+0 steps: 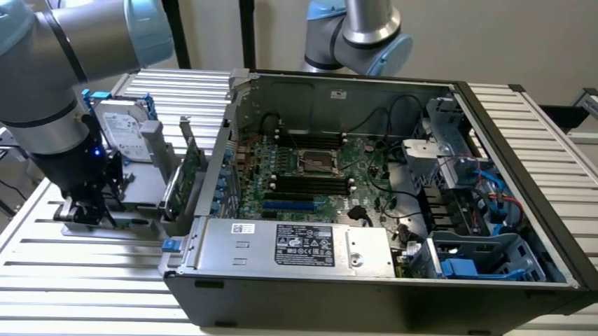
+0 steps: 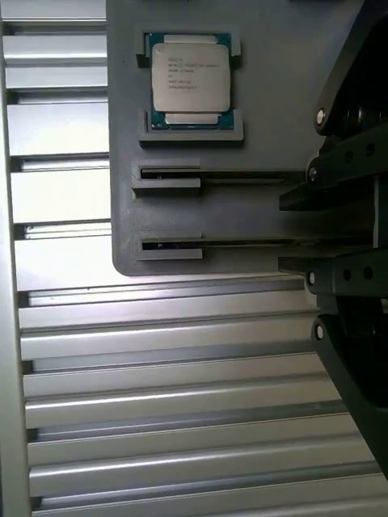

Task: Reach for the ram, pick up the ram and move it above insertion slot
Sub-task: 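Pick up the ram and move it above insertion slot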

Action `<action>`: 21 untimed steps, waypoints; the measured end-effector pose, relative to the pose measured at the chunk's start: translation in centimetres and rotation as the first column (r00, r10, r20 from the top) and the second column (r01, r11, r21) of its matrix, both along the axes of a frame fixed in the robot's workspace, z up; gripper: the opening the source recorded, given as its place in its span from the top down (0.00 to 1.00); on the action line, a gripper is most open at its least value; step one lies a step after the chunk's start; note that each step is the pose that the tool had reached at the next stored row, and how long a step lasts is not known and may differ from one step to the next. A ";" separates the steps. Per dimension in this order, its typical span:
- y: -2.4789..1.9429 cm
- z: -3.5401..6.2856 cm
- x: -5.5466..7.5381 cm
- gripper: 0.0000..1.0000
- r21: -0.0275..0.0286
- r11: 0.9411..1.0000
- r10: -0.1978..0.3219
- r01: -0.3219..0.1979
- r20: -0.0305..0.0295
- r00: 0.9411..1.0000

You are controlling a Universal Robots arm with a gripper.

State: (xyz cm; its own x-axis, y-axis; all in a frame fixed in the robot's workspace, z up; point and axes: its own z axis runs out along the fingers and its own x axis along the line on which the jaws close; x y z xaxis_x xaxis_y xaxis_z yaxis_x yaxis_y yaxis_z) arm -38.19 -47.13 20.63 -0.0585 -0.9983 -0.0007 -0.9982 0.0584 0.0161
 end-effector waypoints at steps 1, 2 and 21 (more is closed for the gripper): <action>0.00 -0.14 0.0 0.63 0.000 1.000 0.007 -0.007 0.000 1.000; 0.00 -0.29 -0.1 0.63 0.000 1.000 0.013 -0.013 0.000 1.000; 0.00 -1.19 -0.1 0.78 0.000 1.000 0.024 -0.024 -0.003 1.000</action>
